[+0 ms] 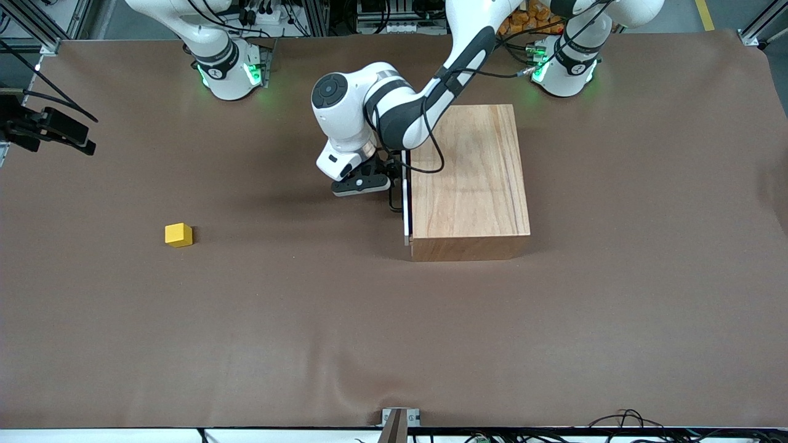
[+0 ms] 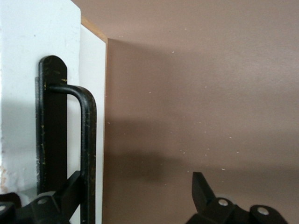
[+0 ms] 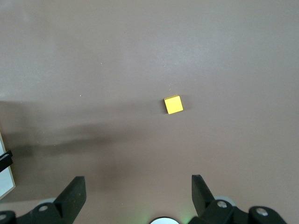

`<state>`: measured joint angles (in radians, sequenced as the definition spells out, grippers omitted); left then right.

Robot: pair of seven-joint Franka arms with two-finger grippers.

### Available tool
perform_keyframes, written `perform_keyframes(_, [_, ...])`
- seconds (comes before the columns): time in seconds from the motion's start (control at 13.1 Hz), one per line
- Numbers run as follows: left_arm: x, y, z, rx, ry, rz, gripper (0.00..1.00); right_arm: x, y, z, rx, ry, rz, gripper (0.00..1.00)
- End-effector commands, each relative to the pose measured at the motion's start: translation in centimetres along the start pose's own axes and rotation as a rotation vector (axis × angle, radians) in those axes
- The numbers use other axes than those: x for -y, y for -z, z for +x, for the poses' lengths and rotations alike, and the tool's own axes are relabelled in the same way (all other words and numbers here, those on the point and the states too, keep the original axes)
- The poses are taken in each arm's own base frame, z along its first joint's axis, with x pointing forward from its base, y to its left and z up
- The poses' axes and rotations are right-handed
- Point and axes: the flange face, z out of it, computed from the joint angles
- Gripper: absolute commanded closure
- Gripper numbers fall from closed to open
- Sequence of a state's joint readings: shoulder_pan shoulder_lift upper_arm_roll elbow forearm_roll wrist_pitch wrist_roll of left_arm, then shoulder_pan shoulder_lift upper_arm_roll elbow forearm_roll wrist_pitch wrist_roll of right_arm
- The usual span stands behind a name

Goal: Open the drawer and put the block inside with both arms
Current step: 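Pull the drawer open by its handle with the left gripper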

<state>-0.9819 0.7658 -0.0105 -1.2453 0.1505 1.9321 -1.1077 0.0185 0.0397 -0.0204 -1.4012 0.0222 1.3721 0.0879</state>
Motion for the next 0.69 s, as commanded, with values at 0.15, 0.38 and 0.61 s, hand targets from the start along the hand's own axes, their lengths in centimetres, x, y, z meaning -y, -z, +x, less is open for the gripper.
perform_keyframes(0.15, [-1.5,0.8,-0.9,-0.036,-0.002,-0.041,0.0,-0.7,-1.2,0.9,0.027,-0.018,0.015,0.0])
perform_keyframes(0.38, [-1.9,1.0,-1.3,-0.042,-0.007,-0.055,0.0,-0.7,-1.5,1.2,0.032,-0.018,0.013,0.0])
perform_keyframes(0.61, [-2.2,1.2,-1.3,-0.051,-0.008,-0.08,0.0,-0.7,-2.0,1.5,0.042,-0.02,0.012,0.0])
